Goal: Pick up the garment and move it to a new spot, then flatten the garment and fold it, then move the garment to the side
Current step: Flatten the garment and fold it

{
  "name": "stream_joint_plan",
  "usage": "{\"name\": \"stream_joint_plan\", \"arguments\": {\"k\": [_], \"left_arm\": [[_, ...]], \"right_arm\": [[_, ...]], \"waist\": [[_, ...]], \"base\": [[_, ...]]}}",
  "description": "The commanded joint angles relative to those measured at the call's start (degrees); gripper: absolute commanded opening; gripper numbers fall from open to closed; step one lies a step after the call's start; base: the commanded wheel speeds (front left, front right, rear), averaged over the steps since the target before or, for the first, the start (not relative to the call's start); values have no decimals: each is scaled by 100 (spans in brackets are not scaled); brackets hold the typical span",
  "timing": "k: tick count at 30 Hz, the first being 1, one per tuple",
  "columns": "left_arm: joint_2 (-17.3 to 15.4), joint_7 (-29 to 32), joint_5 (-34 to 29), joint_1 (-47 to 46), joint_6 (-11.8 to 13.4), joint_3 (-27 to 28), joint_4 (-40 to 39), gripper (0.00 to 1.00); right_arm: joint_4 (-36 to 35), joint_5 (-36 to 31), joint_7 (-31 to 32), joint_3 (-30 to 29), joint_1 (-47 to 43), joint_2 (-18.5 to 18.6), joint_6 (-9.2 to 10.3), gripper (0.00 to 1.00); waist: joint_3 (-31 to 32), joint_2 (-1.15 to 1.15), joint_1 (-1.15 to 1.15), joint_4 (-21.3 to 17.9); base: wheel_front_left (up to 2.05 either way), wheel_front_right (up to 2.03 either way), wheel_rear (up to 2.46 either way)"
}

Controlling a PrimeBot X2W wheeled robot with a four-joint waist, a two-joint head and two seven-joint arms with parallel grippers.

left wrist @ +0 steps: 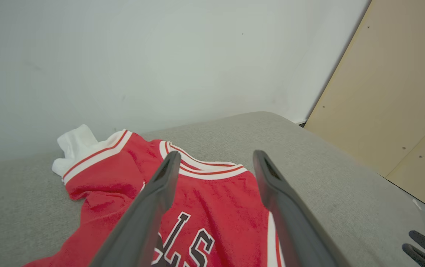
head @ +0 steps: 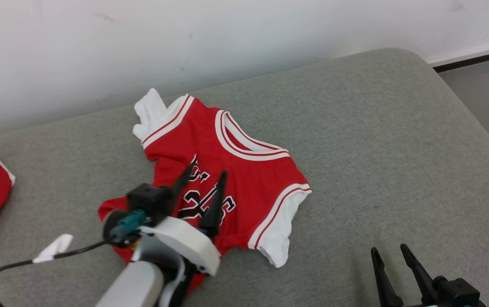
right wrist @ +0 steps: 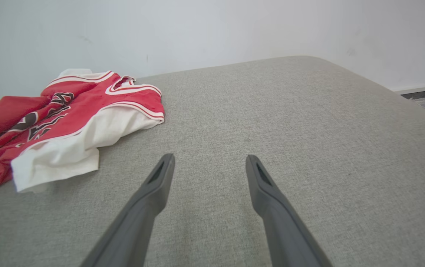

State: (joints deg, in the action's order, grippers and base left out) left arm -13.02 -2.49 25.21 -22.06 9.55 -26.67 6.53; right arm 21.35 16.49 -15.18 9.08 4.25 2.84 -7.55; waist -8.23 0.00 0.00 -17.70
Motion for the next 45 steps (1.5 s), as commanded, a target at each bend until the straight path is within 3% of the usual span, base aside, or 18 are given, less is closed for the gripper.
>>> {"name": "stream_joint_plan", "arguments": {"k": [1,13,20,31,43,44,45], "left_arm": [[75,87,-84,-48,-71,-154,-39,100],[595,372,-520,-409,-648,-1421,654,100],[706,437,-691,-575,-874,-1885,1328,100],[538,248,-833,-893,-607,-1748,2395,100],[539,439,-681,-854,-841,-1931,3120,100],[547,447,-655,-856,-844,-1932,3186,50],[558,454,-645,-855,-851,-1933,3246,33]], "right_arm": [[5,22,6,6,56,16,13,100],[-26,138,6,31,159,14,13,100],[-46,188,7,22,182,14,13,100],[-76,249,7,-6,191,14,13,100],[-86,247,7,2,217,15,13,100],[-86,244,7,5,221,15,13,100],[-86,240,7,9,225,15,13,100]], "waist": [[-22,0,0,-90],[-219,0,0,-566],[-330,0,0,-704],[-437,0,0,-697],[-492,0,0,-599],[-497,0,0,-596],[-499,0,0,-595]], "base": [[0,0,0],[0,0,0],[0,0,0],[0,0,0],[0,0,0],[0,0,0],[0,0,0]]}}
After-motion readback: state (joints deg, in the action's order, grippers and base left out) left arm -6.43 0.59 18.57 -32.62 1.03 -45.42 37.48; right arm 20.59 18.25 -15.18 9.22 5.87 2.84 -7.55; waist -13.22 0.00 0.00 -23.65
